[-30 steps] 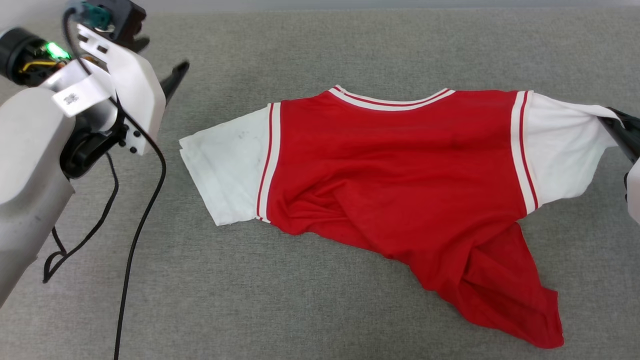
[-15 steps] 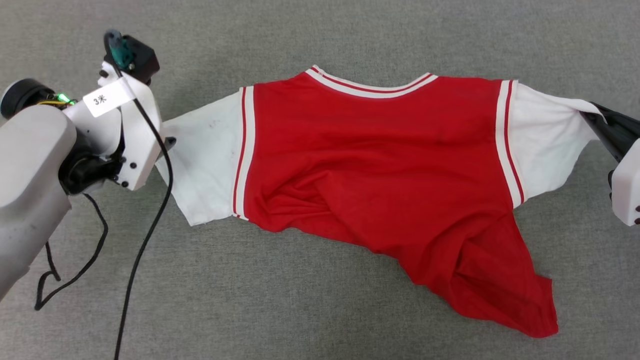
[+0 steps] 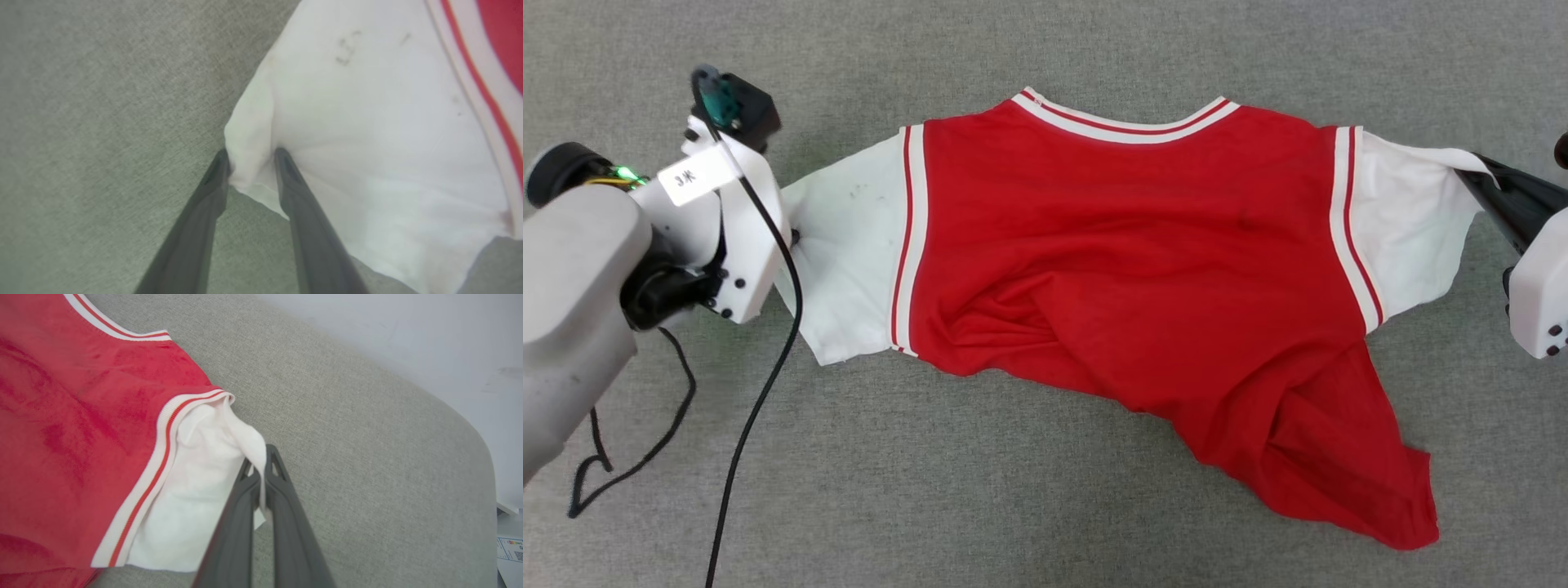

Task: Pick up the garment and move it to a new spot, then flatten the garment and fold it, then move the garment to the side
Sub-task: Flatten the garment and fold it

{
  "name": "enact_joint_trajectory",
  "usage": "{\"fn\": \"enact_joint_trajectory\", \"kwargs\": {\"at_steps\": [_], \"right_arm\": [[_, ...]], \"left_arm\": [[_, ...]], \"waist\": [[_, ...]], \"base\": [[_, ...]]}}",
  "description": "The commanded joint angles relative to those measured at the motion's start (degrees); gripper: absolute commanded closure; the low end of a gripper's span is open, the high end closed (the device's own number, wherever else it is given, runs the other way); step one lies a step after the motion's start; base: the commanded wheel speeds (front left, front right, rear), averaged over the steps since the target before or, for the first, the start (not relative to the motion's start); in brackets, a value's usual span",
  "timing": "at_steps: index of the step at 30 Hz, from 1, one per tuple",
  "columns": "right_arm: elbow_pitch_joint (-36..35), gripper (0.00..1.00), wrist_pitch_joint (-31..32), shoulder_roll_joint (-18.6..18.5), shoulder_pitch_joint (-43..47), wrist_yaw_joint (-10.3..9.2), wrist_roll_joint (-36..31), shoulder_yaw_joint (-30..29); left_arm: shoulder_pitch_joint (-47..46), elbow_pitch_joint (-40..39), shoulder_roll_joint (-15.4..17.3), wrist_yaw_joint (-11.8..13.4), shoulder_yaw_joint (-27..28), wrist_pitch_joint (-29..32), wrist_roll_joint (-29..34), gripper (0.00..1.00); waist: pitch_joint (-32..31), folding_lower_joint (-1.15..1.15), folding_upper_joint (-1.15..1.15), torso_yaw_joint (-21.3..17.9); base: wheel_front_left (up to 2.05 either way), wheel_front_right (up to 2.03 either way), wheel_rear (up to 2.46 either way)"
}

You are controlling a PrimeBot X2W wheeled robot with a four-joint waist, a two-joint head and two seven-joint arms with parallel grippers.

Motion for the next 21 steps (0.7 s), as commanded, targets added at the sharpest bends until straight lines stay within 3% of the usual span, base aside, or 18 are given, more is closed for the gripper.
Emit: {"fn": "enact_joint_trajectory", "kwargs": {"at_steps": [1,15,21], "right_arm": [[0.1,1.0,-0.3,0.3,-0.6,-0.08,0.1,0.1],[4.2,1.0,-4.9,0.3,-1.5,-0.09,0.3,-0.8],[4.8,1.0,-6.4,-0.9,-2.6,-0.09,0.3,-1.5]], "left_arm": [[3.4,0.7,-1.0,-0.2,-2.5,0.3,-0.4,1.0],[-2.5,-1.0,0.6,-0.1,-2.1,-19.8,4.7,1.0],[-4.3,-4.3,1.2,1.6,-0.4,-27.4,8.2,1.0]], "waist": [[-0.2,0.0,0.0,0.1],[-9.0,0.0,0.0,3.0],[-13.3,0.0,0.0,4.3]], "base": [[0.0,0.0,0.0],[0.0,0.0,0.0],[0.0,0.0,0.0]]}}
